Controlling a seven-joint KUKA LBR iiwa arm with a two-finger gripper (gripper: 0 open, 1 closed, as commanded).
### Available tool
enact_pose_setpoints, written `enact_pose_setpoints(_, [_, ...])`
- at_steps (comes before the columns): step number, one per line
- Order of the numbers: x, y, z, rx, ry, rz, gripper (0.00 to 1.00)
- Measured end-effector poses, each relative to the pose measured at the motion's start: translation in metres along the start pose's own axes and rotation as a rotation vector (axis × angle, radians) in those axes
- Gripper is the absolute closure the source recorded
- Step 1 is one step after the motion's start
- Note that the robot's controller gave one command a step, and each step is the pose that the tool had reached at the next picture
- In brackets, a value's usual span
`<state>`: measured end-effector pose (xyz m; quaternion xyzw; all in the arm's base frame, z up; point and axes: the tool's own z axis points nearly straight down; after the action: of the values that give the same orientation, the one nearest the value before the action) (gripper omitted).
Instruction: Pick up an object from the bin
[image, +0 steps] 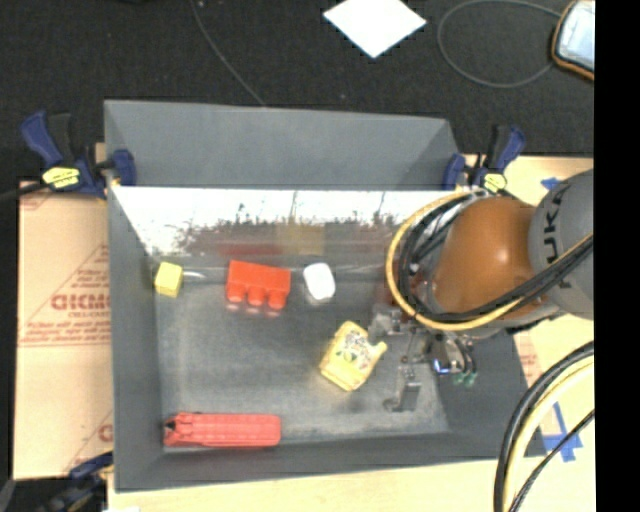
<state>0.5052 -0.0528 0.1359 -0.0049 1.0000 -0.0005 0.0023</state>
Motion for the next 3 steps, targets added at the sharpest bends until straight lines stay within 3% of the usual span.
enact_pose_setpoints(1, [0.0, 0.0, 0.0, 0.0, 0.0, 0.0, 0.0])
enact_pose_setpoints(2, [0.004, -0.009, 0.018, 0.002, -0.018, -0.12, 0.0])
enact_pose_setpoints(3, [-0.039, 0.008, -0.016, 0.0, -0.009, -0.058, 0.0])
